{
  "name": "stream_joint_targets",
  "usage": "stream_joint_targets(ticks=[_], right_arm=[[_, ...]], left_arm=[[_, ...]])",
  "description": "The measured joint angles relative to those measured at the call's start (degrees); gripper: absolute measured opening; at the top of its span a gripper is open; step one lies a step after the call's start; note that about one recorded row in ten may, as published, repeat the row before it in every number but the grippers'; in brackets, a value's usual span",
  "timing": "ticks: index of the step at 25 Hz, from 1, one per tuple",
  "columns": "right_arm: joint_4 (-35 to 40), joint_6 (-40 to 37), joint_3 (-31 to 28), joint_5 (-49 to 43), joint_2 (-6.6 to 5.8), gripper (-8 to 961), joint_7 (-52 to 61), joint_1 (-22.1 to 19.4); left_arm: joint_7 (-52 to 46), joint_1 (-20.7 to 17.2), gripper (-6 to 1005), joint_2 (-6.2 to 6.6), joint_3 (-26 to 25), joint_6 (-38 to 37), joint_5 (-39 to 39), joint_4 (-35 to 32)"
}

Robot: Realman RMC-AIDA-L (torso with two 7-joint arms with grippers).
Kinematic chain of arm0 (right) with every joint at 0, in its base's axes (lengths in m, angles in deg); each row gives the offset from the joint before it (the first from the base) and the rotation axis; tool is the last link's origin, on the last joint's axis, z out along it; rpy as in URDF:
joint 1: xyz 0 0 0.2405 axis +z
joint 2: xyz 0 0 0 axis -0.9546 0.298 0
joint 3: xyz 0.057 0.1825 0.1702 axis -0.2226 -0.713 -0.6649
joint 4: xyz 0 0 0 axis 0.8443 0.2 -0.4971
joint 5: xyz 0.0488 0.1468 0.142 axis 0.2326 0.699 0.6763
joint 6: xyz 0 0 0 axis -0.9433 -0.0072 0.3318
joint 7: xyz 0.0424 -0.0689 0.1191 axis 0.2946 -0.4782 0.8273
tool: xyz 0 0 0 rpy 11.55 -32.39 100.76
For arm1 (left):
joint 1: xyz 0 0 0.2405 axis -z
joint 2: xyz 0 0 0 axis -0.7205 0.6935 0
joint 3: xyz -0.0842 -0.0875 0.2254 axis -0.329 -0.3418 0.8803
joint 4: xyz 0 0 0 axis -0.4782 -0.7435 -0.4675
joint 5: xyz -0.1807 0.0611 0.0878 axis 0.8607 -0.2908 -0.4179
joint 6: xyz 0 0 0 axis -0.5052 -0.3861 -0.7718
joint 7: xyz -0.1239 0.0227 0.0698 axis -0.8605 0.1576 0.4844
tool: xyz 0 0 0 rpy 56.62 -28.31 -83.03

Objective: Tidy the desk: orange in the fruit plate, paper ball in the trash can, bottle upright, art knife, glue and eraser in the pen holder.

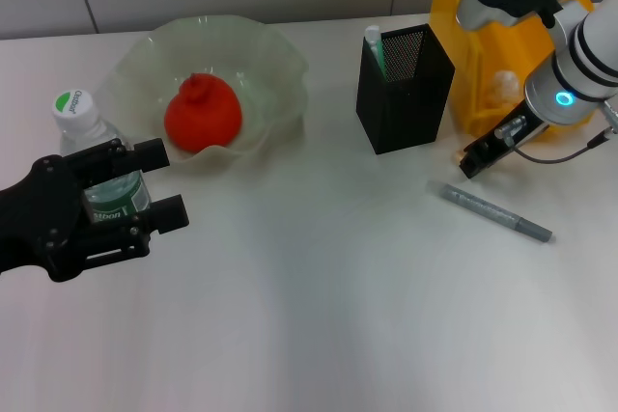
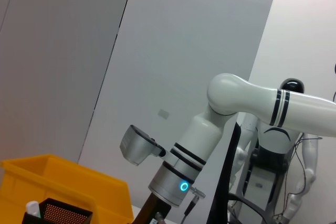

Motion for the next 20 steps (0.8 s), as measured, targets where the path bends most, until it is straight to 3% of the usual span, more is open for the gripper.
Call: stream_joint_targets(ticks=[2, 5, 8, 15, 20], right_arm=[[0.3, -0.7, 0.0, 0.0, 0.04, 252, 0.0, 0.0], [5.2, -5.8, 0.4, 0.2, 1.42, 251, 0.0, -0.6], [8.9, -8.0, 1.4, 1.6, 1.88, 250, 0.0, -1.4], [24.2, -15.0, 4.7, 11.8, 1.82, 251, 0.5, -4.7], [28.9, -15.9, 4.8, 14.7, 1.77, 251, 0.6, -4.9]], left_arm=[[0.0, 0.0, 786, 0.0, 0.0, 0.0, 0.0, 0.0], [0.0, -0.1, 786, 0.0, 0.0, 0.0, 0.0, 0.0], [0.0, -0.1, 786, 0.0, 0.0, 0.0, 0.0, 0.0], [0.0, -0.1, 786, 0.0, 0.0, -0.3, 0.1, 0.1], [0.0, -0.5, 787, 0.0, 0.0, -0.3, 0.3, 0.1]])
